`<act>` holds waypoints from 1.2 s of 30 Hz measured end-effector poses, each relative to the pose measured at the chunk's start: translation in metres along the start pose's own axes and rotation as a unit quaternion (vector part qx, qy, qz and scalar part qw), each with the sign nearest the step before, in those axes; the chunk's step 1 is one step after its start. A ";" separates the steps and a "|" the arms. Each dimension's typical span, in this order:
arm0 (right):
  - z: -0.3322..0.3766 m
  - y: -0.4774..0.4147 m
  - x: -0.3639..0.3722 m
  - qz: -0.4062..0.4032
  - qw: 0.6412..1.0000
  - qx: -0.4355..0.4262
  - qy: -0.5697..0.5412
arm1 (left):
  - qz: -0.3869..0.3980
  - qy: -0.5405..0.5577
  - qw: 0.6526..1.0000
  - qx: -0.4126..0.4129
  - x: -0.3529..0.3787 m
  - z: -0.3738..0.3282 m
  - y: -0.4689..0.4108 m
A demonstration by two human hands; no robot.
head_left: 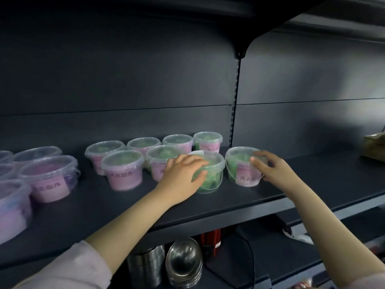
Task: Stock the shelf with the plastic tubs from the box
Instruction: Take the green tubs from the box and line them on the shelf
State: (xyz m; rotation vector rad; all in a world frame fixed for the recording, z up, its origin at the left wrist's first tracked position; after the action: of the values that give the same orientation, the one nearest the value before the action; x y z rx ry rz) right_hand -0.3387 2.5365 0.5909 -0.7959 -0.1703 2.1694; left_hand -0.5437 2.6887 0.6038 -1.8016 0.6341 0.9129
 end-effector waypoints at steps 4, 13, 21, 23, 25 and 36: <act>-0.020 -0.031 0.008 -0.010 0.997 0.020 -0.072 | -0.029 -0.067 0.997 -0.001 0.015 -0.011 -0.027; -0.045 -0.081 0.026 -0.099 0.986 -0.005 -0.132 | -0.140 -0.007 0.989 -0.036 -0.006 0.008 -0.035; -0.055 -0.083 0.023 -0.121 0.987 -0.029 -0.102 | -0.162 -0.114 0.980 -0.002 -0.003 -0.005 -0.038; -0.056 -0.082 0.022 -0.132 0.985 -0.022 -0.106 | -0.152 -0.085 0.985 0.000 -0.005 0.001 -0.036; -0.058 -0.082 0.019 -0.143 0.983 -0.018 -0.113 | -0.128 -0.080 0.989 -0.001 -0.001 0.007 -0.035; -0.059 -0.077 0.020 -0.127 0.978 -0.029 -0.160 | -0.168 -0.147 0.974 -0.035 0.011 0.007 -0.040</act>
State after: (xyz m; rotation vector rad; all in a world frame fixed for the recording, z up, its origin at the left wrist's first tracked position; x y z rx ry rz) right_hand -0.2638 2.5949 0.5630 -0.4227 -0.4752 2.0406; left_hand -0.5090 2.7105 0.6142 -1.7221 0.1056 0.9490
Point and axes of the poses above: each hand's wrist, its own y-axis away from the middle knuckle, its own x-axis out of the palm, z = x × y, the point moved 9 cm from there along -y, towards the middle knuckle, and after that the axes turned 6 degrees about -x, right-handed, at the moved point
